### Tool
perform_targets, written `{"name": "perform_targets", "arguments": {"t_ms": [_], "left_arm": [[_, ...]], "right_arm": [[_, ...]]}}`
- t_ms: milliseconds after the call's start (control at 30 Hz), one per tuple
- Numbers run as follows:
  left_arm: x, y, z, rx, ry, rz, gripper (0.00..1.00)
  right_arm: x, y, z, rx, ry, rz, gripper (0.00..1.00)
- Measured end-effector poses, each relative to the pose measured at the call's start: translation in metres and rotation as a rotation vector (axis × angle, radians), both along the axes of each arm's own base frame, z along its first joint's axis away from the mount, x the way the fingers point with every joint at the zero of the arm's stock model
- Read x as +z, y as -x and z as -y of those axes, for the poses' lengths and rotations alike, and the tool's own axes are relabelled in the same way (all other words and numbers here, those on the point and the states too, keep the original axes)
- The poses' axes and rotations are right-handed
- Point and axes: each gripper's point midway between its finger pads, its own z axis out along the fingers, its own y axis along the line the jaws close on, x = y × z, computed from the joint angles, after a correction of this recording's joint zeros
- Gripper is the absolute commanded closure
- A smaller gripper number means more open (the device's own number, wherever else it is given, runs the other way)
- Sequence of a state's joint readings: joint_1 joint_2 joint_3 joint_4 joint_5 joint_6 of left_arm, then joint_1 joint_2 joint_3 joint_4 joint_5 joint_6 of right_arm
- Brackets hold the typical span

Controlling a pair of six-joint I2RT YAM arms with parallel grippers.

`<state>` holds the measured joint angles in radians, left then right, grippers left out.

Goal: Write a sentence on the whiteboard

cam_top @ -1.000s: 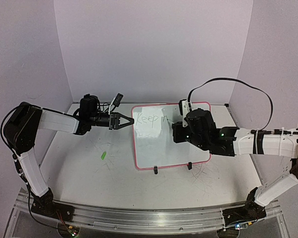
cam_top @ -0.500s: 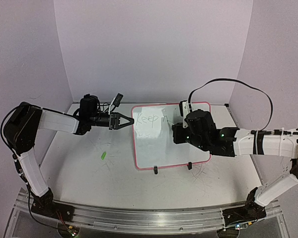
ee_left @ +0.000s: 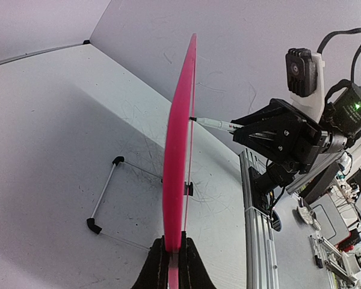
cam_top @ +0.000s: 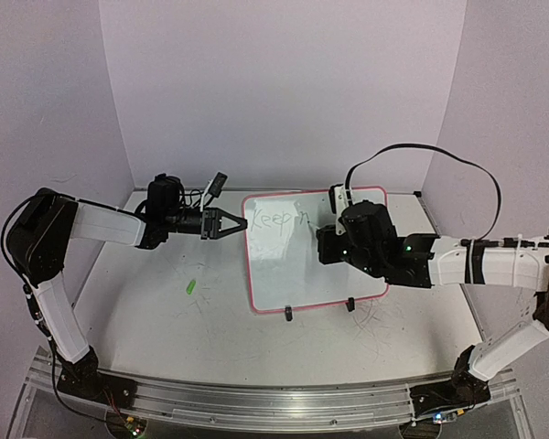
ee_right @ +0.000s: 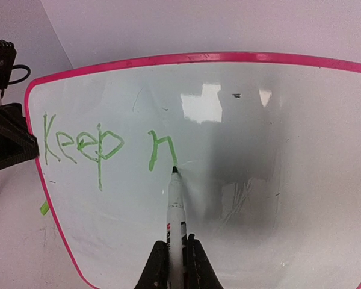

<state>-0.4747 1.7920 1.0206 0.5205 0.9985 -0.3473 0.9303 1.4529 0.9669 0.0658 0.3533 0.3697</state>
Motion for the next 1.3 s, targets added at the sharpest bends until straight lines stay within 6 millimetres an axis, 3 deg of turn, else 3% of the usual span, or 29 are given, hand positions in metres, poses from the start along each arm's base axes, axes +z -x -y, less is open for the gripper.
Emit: {"name": "perform_targets", "arguments": {"t_ms": [733,1300], "left_arm": [[-0.001,0.0,0.0,-0.001,-0.003,-0.001,1.0],[-0.001,0.001,0.0,-0.003,-0.004,0.002,1.0]], "right_arm": [[0.019,-0.017,0.008,-0.038,-0.008,0.047,1.0],[0.007,-0.009,0.013,-0.032,-0.021,0.015,1.0]]}}
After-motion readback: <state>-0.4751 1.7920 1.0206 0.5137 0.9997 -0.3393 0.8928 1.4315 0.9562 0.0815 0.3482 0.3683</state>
